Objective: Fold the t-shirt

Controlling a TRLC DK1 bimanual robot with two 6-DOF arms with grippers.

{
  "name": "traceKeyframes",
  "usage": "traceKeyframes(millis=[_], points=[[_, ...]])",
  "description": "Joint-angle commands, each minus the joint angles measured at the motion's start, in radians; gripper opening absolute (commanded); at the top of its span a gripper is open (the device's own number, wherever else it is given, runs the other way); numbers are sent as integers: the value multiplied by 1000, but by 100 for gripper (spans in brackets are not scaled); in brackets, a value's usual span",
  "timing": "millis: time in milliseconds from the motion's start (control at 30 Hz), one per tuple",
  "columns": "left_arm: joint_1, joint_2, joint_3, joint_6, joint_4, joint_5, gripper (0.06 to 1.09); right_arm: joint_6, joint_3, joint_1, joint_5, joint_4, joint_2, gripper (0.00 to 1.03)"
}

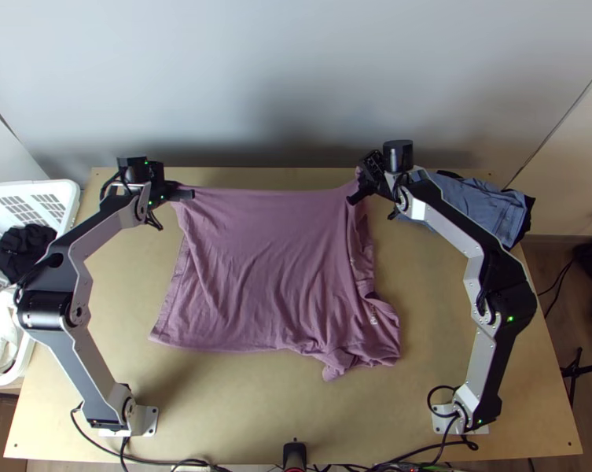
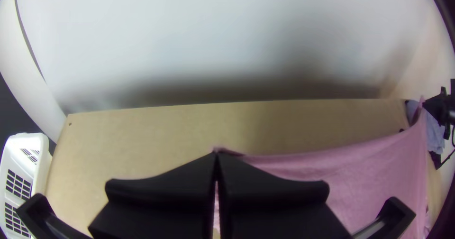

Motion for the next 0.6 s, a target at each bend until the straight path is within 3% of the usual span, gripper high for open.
traceKeyframes(millis=[0,567], points=[[-11,30,36,-35,34,-70,9,29,15,0,31,20,5,3],[-66,-312,-254,-75,184,-140,9,20,-211,66,43,127,-195,3]])
